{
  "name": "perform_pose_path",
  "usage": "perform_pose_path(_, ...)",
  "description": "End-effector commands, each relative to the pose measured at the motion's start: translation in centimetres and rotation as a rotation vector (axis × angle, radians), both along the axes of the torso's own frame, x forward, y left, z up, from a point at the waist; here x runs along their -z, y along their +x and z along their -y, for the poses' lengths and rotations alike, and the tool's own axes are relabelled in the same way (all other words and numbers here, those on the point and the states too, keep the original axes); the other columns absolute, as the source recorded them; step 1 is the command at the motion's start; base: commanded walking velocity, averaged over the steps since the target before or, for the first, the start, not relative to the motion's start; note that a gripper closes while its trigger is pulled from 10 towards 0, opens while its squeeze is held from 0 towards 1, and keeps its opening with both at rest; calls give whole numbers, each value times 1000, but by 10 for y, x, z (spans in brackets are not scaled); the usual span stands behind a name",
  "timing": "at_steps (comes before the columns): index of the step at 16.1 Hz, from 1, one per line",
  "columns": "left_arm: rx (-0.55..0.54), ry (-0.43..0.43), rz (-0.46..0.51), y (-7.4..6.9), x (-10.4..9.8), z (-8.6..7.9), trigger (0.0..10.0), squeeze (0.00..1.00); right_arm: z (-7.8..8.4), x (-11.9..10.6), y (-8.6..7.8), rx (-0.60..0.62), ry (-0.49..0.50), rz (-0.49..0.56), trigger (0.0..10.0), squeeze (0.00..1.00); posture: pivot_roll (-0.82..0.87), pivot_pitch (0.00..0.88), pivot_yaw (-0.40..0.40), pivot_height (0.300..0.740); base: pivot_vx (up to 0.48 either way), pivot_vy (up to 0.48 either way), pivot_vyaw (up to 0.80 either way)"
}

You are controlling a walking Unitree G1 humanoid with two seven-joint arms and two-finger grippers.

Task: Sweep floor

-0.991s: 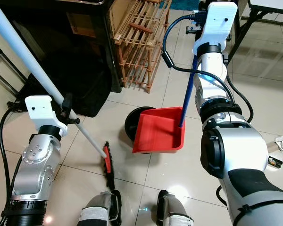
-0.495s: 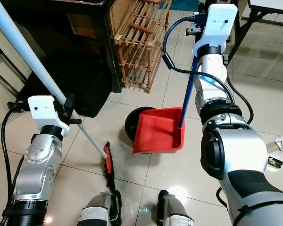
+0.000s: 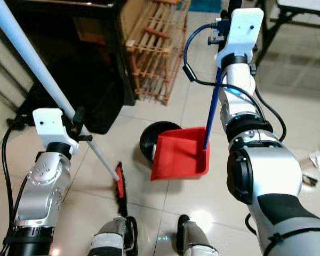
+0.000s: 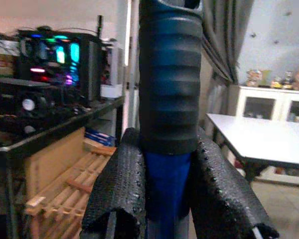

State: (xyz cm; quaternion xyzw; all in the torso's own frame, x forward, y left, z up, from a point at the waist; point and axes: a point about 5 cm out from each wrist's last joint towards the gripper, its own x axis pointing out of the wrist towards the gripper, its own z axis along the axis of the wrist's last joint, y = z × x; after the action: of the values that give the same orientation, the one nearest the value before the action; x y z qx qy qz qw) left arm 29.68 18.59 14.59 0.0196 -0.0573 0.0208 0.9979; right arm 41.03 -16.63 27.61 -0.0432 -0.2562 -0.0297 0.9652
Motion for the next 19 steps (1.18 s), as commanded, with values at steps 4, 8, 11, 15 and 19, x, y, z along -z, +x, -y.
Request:
perform_pose_path(4,8,2,43,1,-8,1,10000,0,4,-7,-1,11,-16,25,10000,0,96,159,33,740,0,0,-800)
perform_pose_path(8,8,0,43,1,-8,1,10000,0,5,-8,-1,15,-17,28,10000,0,94,169,30,740,0,0,-800)
perform_pose_path(11,7,-2,40,0,-8,1,10000,0,5,-9,-1,17,-20,26,10000,0,95,172,29,740,0,0,-800)
perform_pose_path(15,6,-3,39,1,-8,1,10000,0,5,-9,0,19,-21,24,10000,0,96,178,29,740,0,0,-800)
perform_pose_path(19,8,-5,40,1,-8,1,10000,0,3,-12,-1,15,-22,40,10000,0,98,180,28,740,0,0,-745)
